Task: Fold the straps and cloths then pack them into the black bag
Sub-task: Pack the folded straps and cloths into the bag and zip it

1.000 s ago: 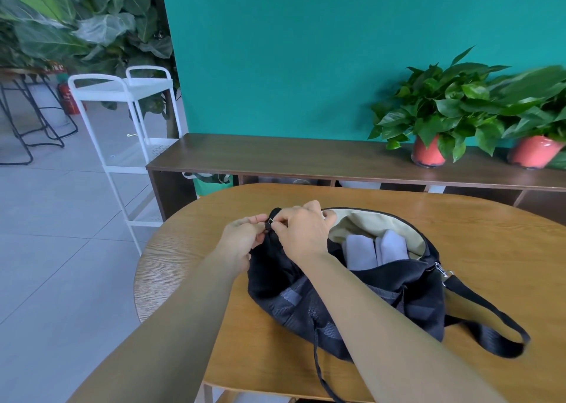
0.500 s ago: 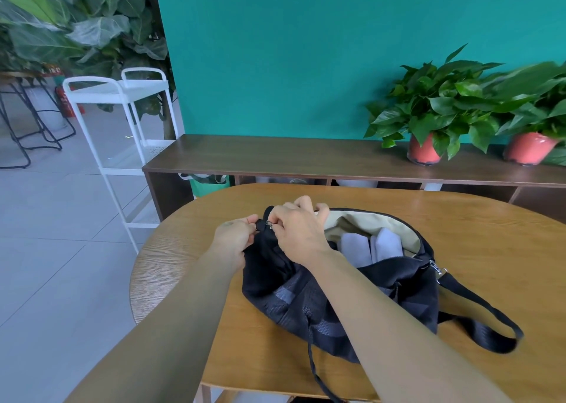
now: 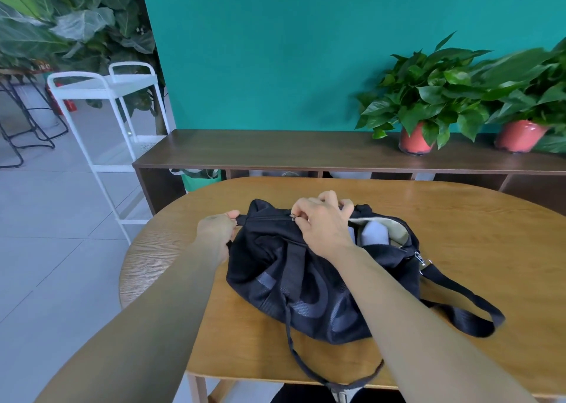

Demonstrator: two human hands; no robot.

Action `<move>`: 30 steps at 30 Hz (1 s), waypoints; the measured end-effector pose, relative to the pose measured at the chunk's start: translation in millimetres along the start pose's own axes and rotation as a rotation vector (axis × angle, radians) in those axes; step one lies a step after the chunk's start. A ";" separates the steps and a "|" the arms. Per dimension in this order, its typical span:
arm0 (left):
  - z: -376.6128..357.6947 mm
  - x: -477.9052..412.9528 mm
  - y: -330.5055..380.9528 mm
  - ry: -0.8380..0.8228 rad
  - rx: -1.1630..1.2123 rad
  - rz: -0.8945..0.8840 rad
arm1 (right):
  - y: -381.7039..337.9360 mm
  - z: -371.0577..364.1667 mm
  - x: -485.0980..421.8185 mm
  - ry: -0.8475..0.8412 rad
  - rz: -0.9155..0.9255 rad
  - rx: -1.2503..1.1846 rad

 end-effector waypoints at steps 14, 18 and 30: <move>-59.0 34.4 -8.4 -0.114 -1.215 -0.715 | 11.9 0.4 10.0 -0.021 -0.099 -0.223; -61.2 36.4 -6.3 -0.051 -1.215 -0.755 | 12.7 1.0 9.6 -0.079 -0.133 -0.341; -54.7 26.7 -6.9 -0.044 -1.031 -0.801 | 5.6 -2.2 -0.2 0.015 -0.218 -0.218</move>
Point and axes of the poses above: each hand's wrist, its own x-axis away from the middle knuckle, its own z-axis out of the back of the hand, y = z × x, the point moved 1 cm from there along -x, towards the middle knuckle, and after that the axes turned 2 degrees about x, right-handed, at the moved point
